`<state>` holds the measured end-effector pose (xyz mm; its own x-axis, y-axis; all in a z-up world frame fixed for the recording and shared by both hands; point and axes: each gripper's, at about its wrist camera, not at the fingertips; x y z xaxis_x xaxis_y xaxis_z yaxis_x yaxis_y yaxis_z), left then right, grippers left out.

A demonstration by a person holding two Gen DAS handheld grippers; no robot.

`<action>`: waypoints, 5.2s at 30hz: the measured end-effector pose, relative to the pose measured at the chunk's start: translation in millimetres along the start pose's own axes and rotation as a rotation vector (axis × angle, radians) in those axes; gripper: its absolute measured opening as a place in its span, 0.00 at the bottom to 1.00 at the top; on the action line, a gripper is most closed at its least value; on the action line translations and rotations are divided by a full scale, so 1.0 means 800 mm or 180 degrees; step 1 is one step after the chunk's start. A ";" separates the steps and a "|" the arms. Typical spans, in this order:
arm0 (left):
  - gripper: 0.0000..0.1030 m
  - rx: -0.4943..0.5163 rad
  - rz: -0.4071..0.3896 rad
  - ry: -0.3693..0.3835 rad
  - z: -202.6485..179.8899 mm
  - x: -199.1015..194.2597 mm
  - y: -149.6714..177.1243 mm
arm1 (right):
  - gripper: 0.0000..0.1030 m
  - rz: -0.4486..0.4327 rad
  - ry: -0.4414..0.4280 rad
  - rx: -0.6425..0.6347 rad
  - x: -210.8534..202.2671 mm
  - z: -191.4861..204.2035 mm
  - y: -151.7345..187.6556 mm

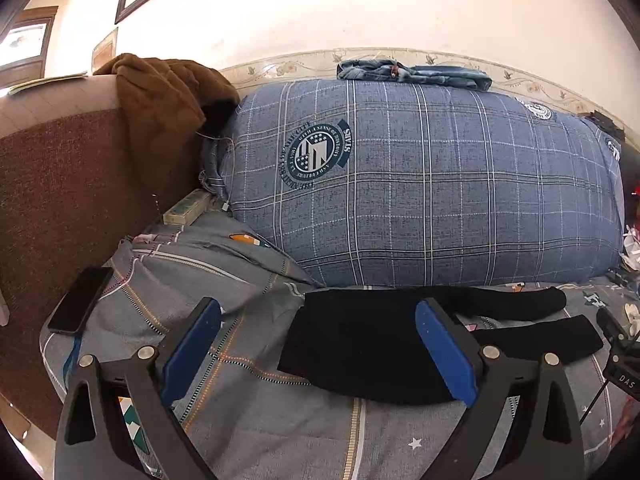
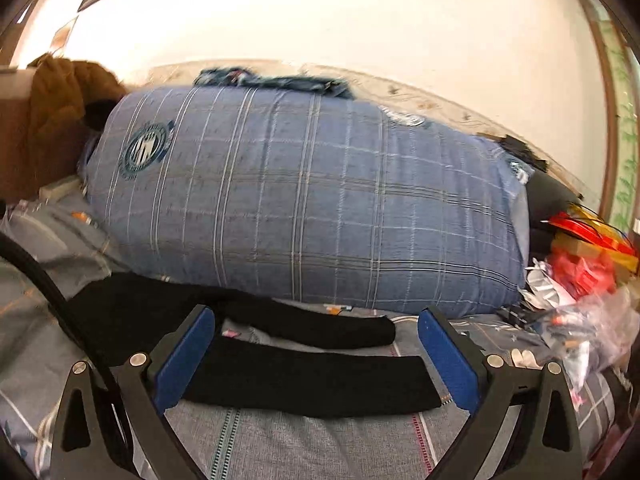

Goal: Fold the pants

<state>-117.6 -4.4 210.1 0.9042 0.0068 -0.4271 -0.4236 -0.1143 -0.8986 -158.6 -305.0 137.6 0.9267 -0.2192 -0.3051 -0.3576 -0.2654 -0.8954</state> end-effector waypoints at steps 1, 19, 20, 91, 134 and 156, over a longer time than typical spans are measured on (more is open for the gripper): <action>0.95 0.0012 0.0008 -0.0003 -0.001 0.003 -0.001 | 1.00 0.0023 -0.0067 -0.0017 0.005 0.001 0.000; 0.78 0.0273 0.1252 0.0712 0.007 0.306 -0.079 | 0.99 0.0984 -0.0901 -0.0129 0.251 -0.079 -0.021; 0.74 0.0205 0.1358 0.0737 0.010 0.331 -0.074 | 0.99 0.1064 -0.1007 -0.0099 0.271 -0.082 -0.020; 0.19 0.0519 0.1459 0.1437 -0.004 0.340 -0.030 | 0.05 0.1424 -0.2051 0.0178 0.356 0.014 -0.045; 0.60 0.0520 0.1613 0.0055 0.069 0.240 0.137 | 0.54 0.1538 -0.2226 0.0384 0.178 0.229 0.028; 0.65 -0.0199 0.1444 0.0834 0.018 0.139 0.078 | 0.61 0.1229 -0.1036 0.2378 0.179 -0.176 0.177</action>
<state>-44.1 3.6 104.8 0.6174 -0.3048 -0.7252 -0.7788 -0.1071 -0.6181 -92.8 -506.0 12.8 0.7851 0.1403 -0.6033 -0.5879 0.4757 -0.6543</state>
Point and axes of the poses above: each gripper's, at about its wrist camera, not at the fingertips, and x roughly the way its jaws point, z to its left, y to its underside, and after that the axes turned 10 degrees about -x, right-handed
